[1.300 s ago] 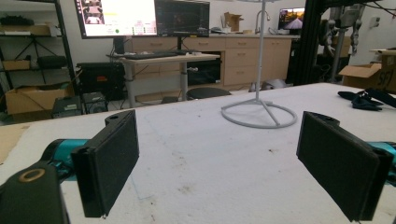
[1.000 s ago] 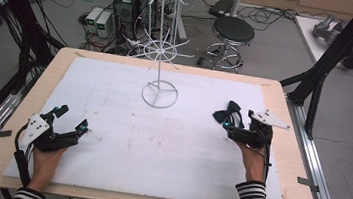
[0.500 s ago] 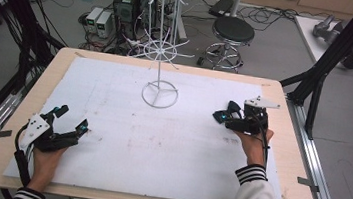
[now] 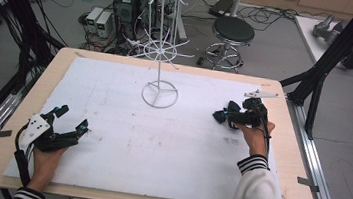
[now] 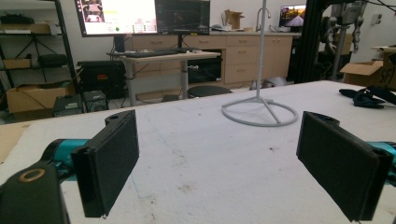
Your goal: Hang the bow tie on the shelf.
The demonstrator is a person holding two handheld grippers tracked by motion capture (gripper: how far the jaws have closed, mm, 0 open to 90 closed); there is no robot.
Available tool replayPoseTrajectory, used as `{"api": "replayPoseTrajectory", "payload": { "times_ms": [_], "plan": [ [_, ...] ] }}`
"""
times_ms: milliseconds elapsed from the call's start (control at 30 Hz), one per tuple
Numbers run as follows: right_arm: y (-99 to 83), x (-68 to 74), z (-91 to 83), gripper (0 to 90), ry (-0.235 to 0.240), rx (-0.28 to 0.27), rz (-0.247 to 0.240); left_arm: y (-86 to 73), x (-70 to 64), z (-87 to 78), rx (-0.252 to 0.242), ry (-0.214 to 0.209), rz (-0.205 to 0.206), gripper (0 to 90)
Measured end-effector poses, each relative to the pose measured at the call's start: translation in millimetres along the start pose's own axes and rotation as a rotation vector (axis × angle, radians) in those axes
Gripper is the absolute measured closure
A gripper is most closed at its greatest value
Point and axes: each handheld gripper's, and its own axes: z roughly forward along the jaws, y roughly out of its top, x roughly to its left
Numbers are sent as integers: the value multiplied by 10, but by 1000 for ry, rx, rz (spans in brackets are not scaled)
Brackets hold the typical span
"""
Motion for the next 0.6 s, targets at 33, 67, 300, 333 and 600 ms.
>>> {"api": "replayPoseTrajectory", "payload": {
  "times_ms": [33, 67, 300, 333, 600],
  "plan": [
    [0, 0, 0, 153, 0, 0, 0, 0, 0, 0, 0, -1, 0, 135],
    [21, -5, 12, 165, 0, 5, 5, 1, 3, -1, 1, 0, 3, 135],
    [98, -32, 72, 233, 17, 27, 28, 0, 3, -3, -2, 1, 4, 135],
    [95, -34, 84, 243, 17, 38, 27, 0, 3, -4, -1, 1, 4, 135],
    [64, -32, 178, 318, 0, 103, 39, 0, 3, -4, -2, 1, 4, 135]
  ]
}}
